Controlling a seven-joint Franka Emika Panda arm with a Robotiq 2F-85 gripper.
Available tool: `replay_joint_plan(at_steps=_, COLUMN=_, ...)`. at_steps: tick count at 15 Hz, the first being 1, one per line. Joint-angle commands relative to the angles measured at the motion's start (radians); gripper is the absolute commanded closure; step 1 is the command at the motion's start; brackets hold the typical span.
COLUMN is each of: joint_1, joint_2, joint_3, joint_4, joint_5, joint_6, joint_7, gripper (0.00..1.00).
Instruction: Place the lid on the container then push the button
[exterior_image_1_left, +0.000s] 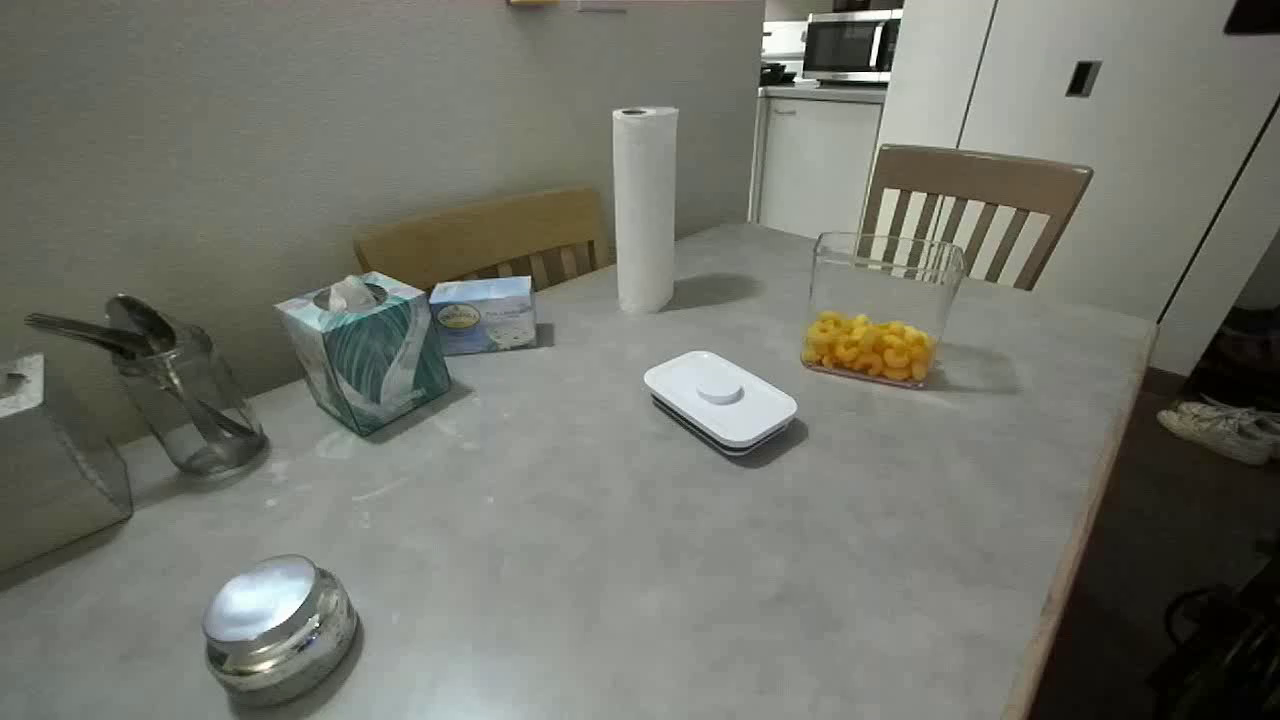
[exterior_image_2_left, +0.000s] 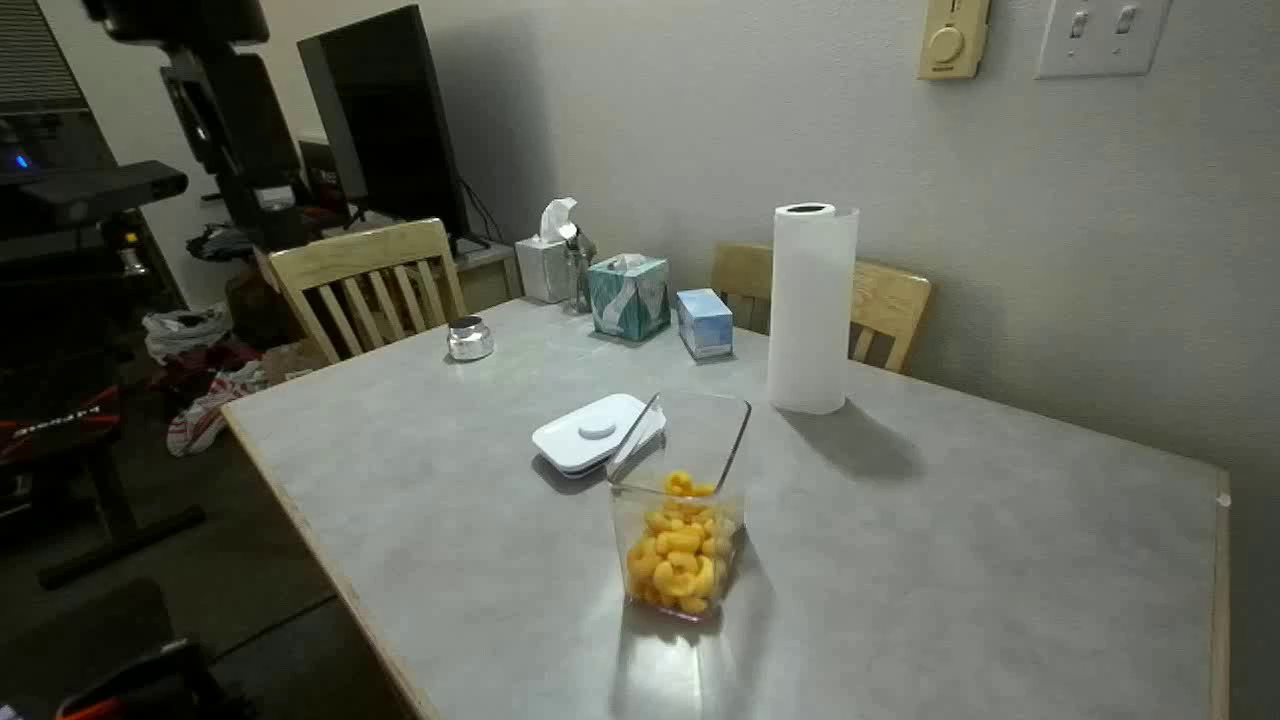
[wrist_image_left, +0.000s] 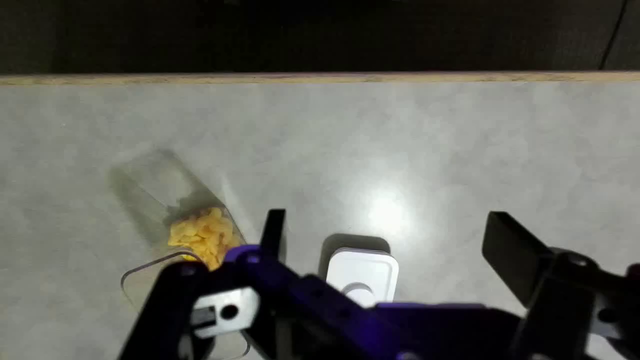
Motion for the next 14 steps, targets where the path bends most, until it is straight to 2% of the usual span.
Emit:
replay_joint_plan(at_steps=1, joint_1=0.01, joint_2=0.001, joint_3=-0.009, joint_4=0.002, joint_5=-0.005, joint_6=-0.002, joint_7=0.005, gripper=0.0)
replay_joint_plan(at_steps=11, joint_1=0.01, joint_2=0.001, joint_3=-0.009, joint_4=0.002, joint_5=-0.005, joint_6=-0.002, joint_7=0.005, gripper=0.0)
replay_joint_plan(at_steps=14, joint_1=0.006, joint_2=0.048, joint_3=-0.021, joint_4=-0.009, joint_5=0.006, joint_6=0.045, joint_7=0.002, gripper=0.0)
